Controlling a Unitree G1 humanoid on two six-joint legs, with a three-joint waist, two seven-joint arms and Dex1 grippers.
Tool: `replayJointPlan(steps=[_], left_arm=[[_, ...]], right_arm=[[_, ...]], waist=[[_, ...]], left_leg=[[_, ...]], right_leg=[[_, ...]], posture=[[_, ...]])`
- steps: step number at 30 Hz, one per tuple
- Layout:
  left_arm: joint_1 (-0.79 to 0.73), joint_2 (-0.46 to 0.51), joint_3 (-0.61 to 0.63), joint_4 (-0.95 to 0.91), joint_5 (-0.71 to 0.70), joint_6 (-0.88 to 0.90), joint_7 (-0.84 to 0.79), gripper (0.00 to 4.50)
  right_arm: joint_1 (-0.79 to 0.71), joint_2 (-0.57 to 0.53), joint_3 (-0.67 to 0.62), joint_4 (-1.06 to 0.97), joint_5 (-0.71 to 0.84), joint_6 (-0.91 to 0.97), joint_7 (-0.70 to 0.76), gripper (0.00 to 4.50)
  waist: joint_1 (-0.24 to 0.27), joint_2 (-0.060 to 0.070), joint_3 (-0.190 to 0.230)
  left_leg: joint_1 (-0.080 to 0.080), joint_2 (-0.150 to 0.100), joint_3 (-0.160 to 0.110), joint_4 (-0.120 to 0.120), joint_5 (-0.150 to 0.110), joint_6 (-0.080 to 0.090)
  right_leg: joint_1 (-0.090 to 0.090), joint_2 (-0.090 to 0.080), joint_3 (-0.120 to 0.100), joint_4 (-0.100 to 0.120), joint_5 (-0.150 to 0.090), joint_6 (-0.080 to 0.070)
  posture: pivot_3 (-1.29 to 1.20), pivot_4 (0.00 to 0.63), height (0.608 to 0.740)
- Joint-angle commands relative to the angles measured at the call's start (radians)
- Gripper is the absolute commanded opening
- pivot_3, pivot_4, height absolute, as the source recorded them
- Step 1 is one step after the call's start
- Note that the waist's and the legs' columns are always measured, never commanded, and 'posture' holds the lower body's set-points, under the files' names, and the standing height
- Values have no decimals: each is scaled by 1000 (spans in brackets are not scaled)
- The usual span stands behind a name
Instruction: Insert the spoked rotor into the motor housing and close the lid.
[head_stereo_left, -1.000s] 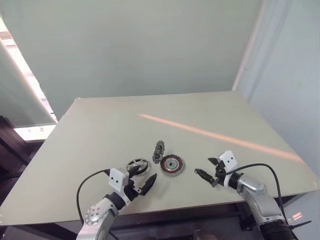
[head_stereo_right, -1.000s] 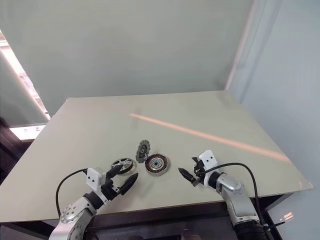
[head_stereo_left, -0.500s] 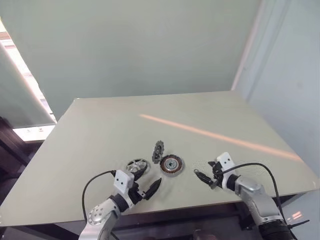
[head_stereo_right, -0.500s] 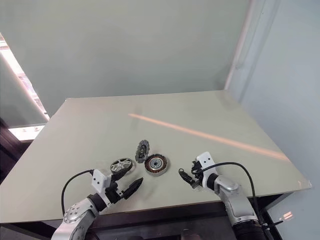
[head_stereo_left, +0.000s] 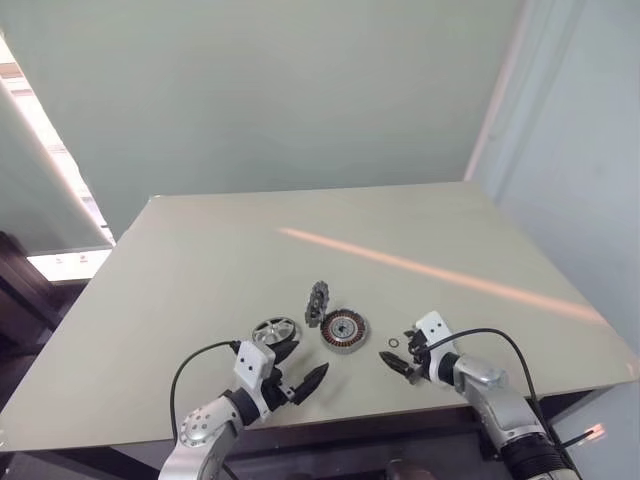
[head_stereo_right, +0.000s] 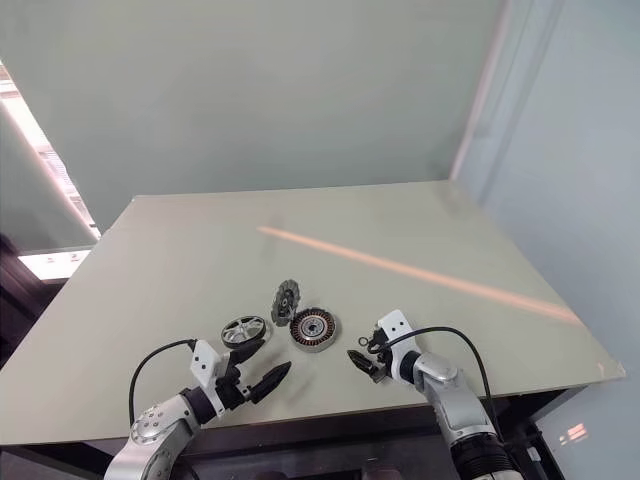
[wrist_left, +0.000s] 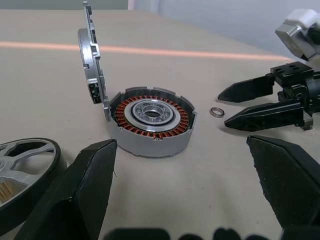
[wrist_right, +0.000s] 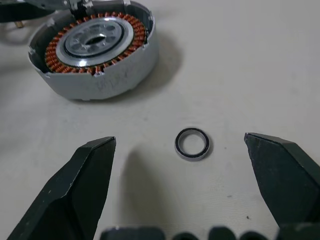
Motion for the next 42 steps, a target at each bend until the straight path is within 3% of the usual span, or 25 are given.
replayJointPlan(steps=[1, 4, 7, 16, 24, 31, 42], left_arm=[[-18, 6, -1, -7, 4, -11, -9, 4457], [-20, 4, -3, -1, 5, -15, -12, 4457], [-24, 3, -3, 7, 6, -19, -15, 4500], [-46, 2, -2, 36, 7, -32, -22, 4500], [-52, 3, 2, 63, 10, -53, -31, 4500], [-56, 8, 11, 88, 8, -70, -35, 4500], [-71, 4, 15, 114, 10, -89, -32, 4500]], right_arm=[[-29, 5, -16, 1, 0, -27, -8, 4500], [-30, 10, -16, 17, -1, -33, -14, 4500], [-34, 16, -15, 34, -2, -40, -17, 3905], [-51, 38, -21, 80, -4, -60, -26, 800], [-44, 38, -38, 51, 11, -59, -27, 803], [-59, 51, -65, -109, 59, 49, -55, 803], [-157, 61, 51, -181, 10, 235, -57, 803]], waist=[[0, 0, 0], [0, 0, 0], [0, 0, 0], [-1, 0, 0], [-3, 0, 0], [-3, 1, 0], [-2, 1, 0]], left_leg=[[0, 0, 0, 0, 0, 0], [0, 0, 0, 0, 0, 0], [0, 0, 0, 0, 0, 0], [1, 0, 0, 0, 0, 0], [1, 0, 0, 0, 0, 0], [0, 0, 0, 0, 0, 0], [0, 0, 0, 0, 0, 0]], right_leg=[[0, 0, 0, 0, 0, 0], [0, 0, 0, 0, 0, 0], [0, 0, 0, 0, 0, 0], [0, 0, 0, 0, 0, 0], [1, 0, 0, 0, 0, 0], [0, 0, 0, 0, 0, 0], [0, 0, 0, 0, 0, 0]], posture=[[0, 0, 740], [0, 0, 740], [0, 0, 740], [0, 0, 740], [0, 0, 740], [0, 0, 740], [0, 0, 740]])
